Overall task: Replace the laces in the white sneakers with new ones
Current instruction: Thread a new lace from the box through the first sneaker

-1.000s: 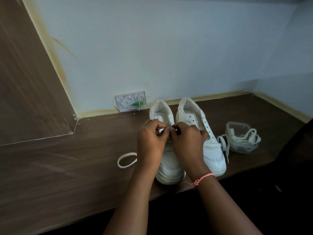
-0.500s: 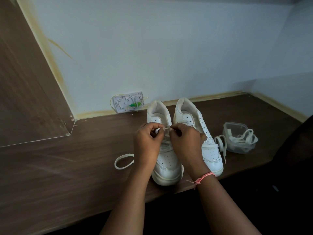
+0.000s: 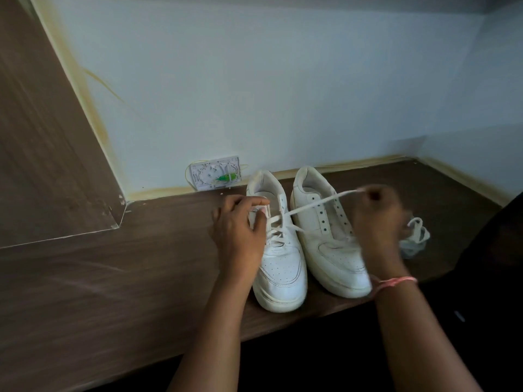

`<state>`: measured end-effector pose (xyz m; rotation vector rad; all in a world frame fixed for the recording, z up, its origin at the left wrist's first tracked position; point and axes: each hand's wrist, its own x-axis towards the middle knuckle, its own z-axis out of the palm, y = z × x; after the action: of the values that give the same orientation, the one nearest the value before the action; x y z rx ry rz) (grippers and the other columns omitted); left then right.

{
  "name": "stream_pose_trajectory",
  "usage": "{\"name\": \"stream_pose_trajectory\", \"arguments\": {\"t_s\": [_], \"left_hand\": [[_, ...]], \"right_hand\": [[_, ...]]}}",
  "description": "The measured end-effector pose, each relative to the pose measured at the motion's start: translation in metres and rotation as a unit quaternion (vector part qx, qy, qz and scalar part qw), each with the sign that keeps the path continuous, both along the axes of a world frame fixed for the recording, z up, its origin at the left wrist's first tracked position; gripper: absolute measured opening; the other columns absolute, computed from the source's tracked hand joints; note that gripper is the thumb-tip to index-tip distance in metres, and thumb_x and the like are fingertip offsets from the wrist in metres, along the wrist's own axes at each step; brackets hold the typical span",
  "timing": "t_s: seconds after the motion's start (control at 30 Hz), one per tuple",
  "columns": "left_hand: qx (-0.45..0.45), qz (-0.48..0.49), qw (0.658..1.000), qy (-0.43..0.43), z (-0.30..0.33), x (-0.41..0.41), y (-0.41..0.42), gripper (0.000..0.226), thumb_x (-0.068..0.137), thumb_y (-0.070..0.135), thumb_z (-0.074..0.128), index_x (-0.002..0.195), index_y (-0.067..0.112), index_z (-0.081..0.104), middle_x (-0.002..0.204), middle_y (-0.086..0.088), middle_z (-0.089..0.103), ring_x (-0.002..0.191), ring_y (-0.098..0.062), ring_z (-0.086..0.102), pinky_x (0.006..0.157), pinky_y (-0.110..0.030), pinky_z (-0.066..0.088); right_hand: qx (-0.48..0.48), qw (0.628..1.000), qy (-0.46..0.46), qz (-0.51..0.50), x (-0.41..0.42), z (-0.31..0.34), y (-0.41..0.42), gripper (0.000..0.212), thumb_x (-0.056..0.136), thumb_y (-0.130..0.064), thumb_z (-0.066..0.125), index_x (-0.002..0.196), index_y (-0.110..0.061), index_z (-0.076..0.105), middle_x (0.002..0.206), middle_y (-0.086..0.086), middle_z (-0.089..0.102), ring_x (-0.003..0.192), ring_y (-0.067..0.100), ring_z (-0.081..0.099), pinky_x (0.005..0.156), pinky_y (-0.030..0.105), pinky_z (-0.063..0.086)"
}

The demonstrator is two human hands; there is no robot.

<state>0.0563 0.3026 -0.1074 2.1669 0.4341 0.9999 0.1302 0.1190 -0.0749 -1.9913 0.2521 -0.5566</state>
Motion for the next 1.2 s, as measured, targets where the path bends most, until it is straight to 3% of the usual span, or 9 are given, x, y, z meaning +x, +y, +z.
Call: {"name": "stream_pose_trajectory", "arguments": {"t_s": [0.13,0.23,0.37,0.47,0.63,0.77,0.87,1.0,1.2], "left_hand": [[-0.006,-0.024,0.998,0.05,0.006,-0.004,0.019,0.04,0.094,0.015,0.052,0.098,0.052,0.066,0.116,0.023,0.054,0.102,-0.007,0.037,0.088,-0.035,0.031],[0.017,-0.044,0.992,0.114,0.008,-0.005,0.023,0.044,0.097,0.015,0.048,0.113,0.053,0.063,0.134,0.024,0.048,0.114,-0.008,0.037,0.091,-0.032,0.019],[0.061,-0.066,0.984,0.151,0.008,-0.003,0.018,0.051,0.098,0.016,0.045,0.125,0.059,0.053,0.147,0.025,0.039,0.138,-0.007,0.03,0.107,-0.039,0.017],[0.08,-0.08,0.976,0.185,0.006,-0.003,0.013,0.052,0.101,0.019,0.041,0.13,0.062,0.046,0.151,0.026,0.034,0.144,-0.006,0.022,0.113,-0.048,0.012],[0.073,-0.07,0.978,0.182,0.006,-0.004,0.013,0.052,0.101,0.018,0.039,0.128,0.061,0.047,0.15,0.028,0.036,0.141,-0.003,0.026,0.113,-0.048,0.009],[0.06,-0.075,0.98,0.174,0.006,-0.004,0.014,0.054,0.1,0.014,0.04,0.128,0.06,0.048,0.149,0.029,0.036,0.14,-0.001,0.029,0.113,-0.048,0.012],[0.057,-0.075,0.981,0.167,0.006,-0.003,0.014,0.061,0.097,0.006,0.042,0.127,0.059,0.049,0.149,0.028,0.037,0.139,0.0,0.03,0.112,-0.049,0.015],[0.049,-0.072,0.984,0.157,0.007,-0.003,0.012,0.064,0.095,0.004,0.042,0.125,0.06,0.051,0.147,0.029,0.039,0.138,0.003,0.03,0.111,-0.049,0.016],[0.051,-0.071,0.984,0.159,0.005,-0.003,0.013,0.062,0.096,0.006,0.042,0.123,0.06,0.052,0.146,0.031,0.04,0.137,0.004,0.03,0.111,-0.05,0.016]], "right_hand": [[0.099,0.988,-0.019,-0.121,0.006,0.012,-0.057,0.023,0.096,-0.023,0.05,0.115,-0.014,0.06,0.12,0.014,0.061,0.111,0.021,0.049,0.091,0.022,0.033],[-0.1,0.99,0.029,-0.091,0.003,0.007,-0.056,0.024,0.089,-0.031,0.056,0.112,-0.028,0.063,0.133,0.011,0.053,0.131,0.036,0.032,0.105,0.049,0.023],[-0.291,0.948,-0.09,0.087,-0.017,-0.001,0.004,0.02,0.086,-0.039,0.067,0.106,-0.036,0.069,0.138,-0.001,0.05,0.134,0.029,0.024,0.103,0.05,0.021],[-0.353,0.913,-0.091,0.184,-0.025,-0.017,0.04,0.014,0.085,-0.038,0.069,0.098,-0.031,0.073,0.142,-0.002,0.047,0.143,0.03,0.015,0.106,0.055,0.013],[-0.339,0.931,-0.118,0.066,-0.012,-0.01,0.02,0.009,0.084,-0.027,0.067,0.084,-0.021,0.073,0.12,0.002,0.061,0.128,0.031,0.034,0.1,0.052,0.023],[-0.295,0.952,-0.031,-0.076,0.0,0.001,-0.033,0.014,0.087,-0.027,0.065,0.095,-0.017,0.072,0.126,0.01,0.053,0.128,0.036,0.03,0.103,0.057,0.026],[-0.307,0.948,-0.083,0.001,-0.007,-0.005,-0.018,0.018,0.087,-0.03,0.064,0.104,-0.026,0.071,0.134,0.006,0.051,0.132,0.034,0.028,0.102,0.053,0.025],[-0.386,0.897,-0.129,0.172,-0.024,-0.026,0.038,0.015,0.083,-0.034,0.071,0.096,-0.026,0.071,0.137,0.005,0.051,0.138,0.035,0.024,0.102,0.059,0.022],[-0.345,0.931,-0.118,0.018,-0.004,-0.01,-0.002,0.011,0.085,-0.028,0.068,0.085,-0.019,0.075,0.115,0.004,0.06,0.121,0.03,0.035,0.099,0.05,0.024]]}}
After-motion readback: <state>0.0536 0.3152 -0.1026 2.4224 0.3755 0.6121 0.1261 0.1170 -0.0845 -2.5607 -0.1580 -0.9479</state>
